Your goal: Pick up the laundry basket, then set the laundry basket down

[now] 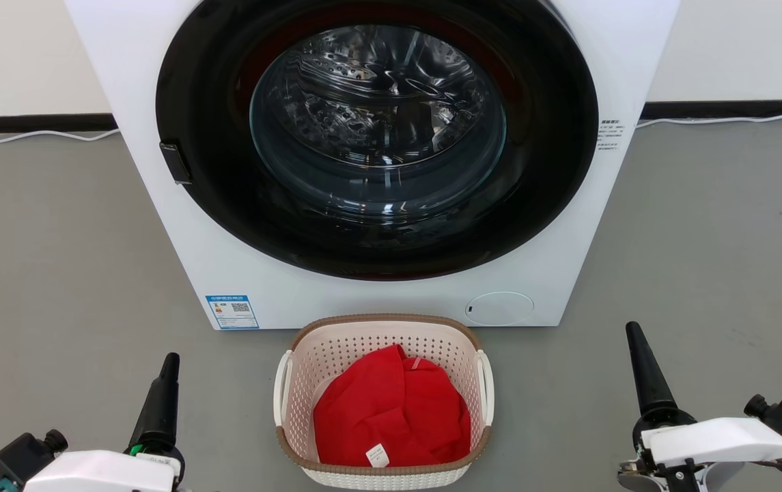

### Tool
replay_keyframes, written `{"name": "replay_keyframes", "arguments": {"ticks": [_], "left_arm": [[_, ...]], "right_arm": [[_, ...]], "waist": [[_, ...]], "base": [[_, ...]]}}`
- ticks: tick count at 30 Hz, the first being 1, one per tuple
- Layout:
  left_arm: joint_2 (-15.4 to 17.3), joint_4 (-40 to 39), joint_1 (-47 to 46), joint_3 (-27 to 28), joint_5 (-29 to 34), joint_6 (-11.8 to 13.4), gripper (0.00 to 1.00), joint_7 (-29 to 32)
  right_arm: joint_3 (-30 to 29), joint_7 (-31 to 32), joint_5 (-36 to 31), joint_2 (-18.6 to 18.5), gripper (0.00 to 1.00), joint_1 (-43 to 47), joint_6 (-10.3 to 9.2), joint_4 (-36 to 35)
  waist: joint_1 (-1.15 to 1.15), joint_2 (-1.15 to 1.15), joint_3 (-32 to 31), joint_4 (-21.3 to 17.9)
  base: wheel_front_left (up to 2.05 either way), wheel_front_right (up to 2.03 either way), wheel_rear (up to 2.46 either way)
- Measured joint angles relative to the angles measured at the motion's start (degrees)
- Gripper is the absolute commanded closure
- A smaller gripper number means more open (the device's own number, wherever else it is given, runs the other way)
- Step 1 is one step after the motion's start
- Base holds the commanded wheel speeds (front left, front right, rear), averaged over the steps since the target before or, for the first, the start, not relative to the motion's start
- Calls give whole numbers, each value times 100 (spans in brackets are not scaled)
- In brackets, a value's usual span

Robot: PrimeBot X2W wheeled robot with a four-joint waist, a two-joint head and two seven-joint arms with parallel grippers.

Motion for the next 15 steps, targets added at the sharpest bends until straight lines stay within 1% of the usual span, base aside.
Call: {"name": "replay_keyframes", "arguments": {"ticks": [5,15], "left_arm": [[3,0,1,-2,509,0,0,-85],[26,-63,1,-26,1181,-1,0,-244]], "right_arm": [[55,-67,-576,-1,0,-2,1,-34],[148,-241,-1378,-4,0,-9,3,-164]], "waist": [[0,0,5,-1],[0,0,20,-3]], "base": [[0,0,0],[0,0,0]]}}
